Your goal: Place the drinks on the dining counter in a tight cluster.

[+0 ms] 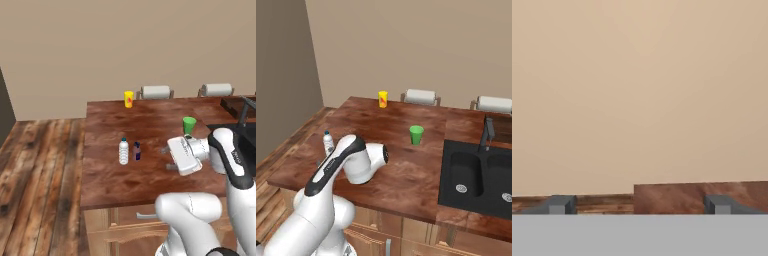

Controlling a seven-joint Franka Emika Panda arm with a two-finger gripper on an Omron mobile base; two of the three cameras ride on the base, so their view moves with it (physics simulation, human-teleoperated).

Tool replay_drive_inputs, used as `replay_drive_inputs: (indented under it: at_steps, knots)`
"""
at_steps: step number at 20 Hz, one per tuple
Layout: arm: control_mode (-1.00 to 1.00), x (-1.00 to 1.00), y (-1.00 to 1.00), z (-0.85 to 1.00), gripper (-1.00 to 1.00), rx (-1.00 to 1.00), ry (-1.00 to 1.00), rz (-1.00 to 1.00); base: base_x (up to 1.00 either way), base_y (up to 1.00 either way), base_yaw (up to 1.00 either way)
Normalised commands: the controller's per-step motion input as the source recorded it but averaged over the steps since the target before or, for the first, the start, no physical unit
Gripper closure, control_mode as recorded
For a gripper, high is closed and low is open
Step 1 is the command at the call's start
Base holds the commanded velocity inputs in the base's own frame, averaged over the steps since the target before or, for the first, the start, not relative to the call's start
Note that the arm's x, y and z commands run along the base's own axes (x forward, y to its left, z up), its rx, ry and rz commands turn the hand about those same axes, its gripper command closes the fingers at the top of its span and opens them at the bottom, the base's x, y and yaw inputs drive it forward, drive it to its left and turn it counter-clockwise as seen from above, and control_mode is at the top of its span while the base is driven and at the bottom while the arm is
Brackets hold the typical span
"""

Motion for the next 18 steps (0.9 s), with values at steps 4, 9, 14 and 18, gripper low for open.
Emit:
replay_drive_inputs:
  at_steps: [4, 9, 14, 18]
  knots:
    - [-1.00, -0.04, 0.00, 0.00, -1.00, 0.00, 0.00, -0.02, 0.00, 0.00, 0.00]
    - [1.00, 0.00, 0.00, 0.00, -1.00, 0.00, 0.00, 0.00, -0.10, -0.01, -0.01]
    - [1.00, 0.00, 0.00, 0.00, -1.00, 0.00, 0.00, 0.00, -0.38, -0.02, -0.41]
    - [1.00, 0.00, 0.00, 0.00, -1.00, 0.00, 0.00, 0.00, -0.24, 0.00, -0.71]
